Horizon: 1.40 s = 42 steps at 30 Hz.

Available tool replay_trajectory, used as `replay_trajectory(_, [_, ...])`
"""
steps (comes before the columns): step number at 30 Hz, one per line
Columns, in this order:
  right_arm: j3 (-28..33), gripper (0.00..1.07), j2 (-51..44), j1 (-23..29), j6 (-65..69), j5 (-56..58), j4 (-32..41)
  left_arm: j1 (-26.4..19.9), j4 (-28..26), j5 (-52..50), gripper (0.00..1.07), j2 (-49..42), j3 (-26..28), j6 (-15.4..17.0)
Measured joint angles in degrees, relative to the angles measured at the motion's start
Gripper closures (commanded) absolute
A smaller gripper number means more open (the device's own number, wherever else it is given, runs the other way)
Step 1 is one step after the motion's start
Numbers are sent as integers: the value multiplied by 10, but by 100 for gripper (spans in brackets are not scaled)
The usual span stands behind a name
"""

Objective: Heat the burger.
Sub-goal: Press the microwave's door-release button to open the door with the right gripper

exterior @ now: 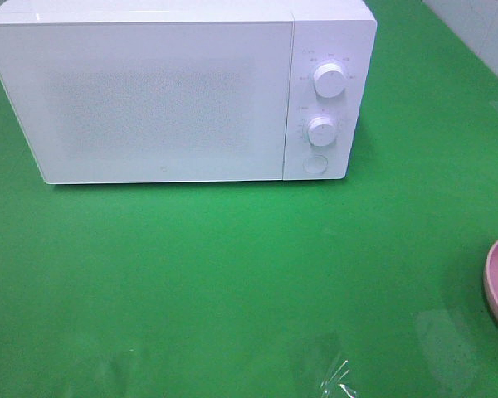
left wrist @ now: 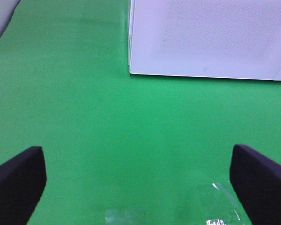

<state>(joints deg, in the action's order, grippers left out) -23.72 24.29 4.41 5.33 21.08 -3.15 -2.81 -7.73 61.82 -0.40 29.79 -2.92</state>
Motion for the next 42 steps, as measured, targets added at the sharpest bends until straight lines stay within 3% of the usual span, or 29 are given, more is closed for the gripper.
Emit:
replay_trajectory(11, [11, 34, 103, 0, 4, -113, -1, 0, 0, 0, 7, 0, 0, 0])
replay_trajectory(32, [11, 34, 384, 0, -15, -442, 1, 0, 0, 0, 7, 0, 0, 0])
replay_trajectory(37, [11, 34, 445, 0, -73, -500, 38, 0, 0, 0, 7, 0, 0, 0])
replay_trajectory(42, [12, 34, 480, 36, -161, -551, 108, 0, 0, 0, 7, 0, 0, 0])
